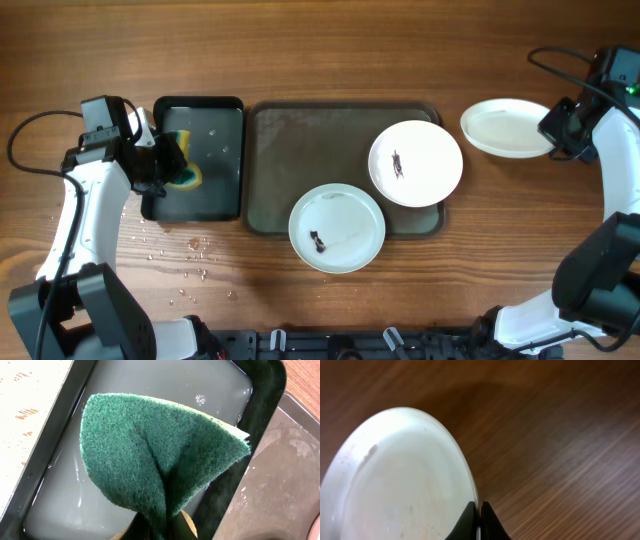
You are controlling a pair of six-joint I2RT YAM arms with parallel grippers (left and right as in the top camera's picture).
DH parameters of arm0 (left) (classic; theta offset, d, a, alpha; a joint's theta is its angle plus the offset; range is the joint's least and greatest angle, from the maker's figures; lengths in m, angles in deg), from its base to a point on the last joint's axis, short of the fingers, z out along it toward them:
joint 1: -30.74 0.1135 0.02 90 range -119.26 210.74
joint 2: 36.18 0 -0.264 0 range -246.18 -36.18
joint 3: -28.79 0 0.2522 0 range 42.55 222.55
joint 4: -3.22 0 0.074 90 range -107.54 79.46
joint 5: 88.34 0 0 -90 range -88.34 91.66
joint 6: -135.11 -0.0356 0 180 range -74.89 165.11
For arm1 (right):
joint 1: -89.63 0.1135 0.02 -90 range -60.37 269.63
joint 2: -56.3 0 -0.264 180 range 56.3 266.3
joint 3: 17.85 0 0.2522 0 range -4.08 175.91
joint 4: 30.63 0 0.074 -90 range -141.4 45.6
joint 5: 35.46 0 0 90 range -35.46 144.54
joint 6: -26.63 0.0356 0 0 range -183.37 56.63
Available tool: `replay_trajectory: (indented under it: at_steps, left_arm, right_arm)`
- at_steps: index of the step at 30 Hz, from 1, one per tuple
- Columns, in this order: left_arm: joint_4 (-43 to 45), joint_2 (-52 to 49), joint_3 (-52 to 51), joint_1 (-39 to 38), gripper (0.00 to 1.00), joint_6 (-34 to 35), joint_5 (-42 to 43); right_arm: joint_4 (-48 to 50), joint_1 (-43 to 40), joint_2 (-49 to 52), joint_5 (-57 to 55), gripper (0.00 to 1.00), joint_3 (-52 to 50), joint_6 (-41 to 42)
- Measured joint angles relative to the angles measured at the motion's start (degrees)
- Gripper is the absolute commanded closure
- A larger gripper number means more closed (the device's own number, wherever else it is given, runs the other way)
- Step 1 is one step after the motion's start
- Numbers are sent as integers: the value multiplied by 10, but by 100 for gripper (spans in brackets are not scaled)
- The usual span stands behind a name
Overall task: Clean dirty plates on tray and stack at the side
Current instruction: 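Carry the plate right and set it on the table beside the tray, then release the plate and move the right gripper to the next plate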
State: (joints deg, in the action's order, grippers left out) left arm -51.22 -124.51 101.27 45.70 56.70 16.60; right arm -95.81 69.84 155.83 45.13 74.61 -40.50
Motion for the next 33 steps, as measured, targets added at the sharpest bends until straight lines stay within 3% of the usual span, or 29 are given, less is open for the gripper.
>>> replay_trajectory:
  at_steps: [7,16,17,18,20,22,28,33]
  left_arm:
    - [0,0,0,0,96,0,0]
    - [0,0,0,0,96,0,0]
    - [0,0,0,0,96,0,0]
    - [0,0,0,0,96,0,0]
    - [0,0,0,0,96,0,0]
    - [0,0,0,0,96,0,0]
    - [0,0,0,0,96,0,0]
    - [0,0,0,0,96,0,0]
  right_arm:
    - [36,0,0,-63,96,-49,-7]
    - [78,0,0,-46,96,-108,-63]
    - [72,0,0,-41,92,-108,-74]
    - [69,0,0,-39,75,-108,-77]
    - [59,0,0,-33,60,-108,-87]
    - [47,0,0,-25,53,-109,-100]
    - [40,1,0,41,50,-107,-126]
    - [31,30,0,181,51,-94,-186]
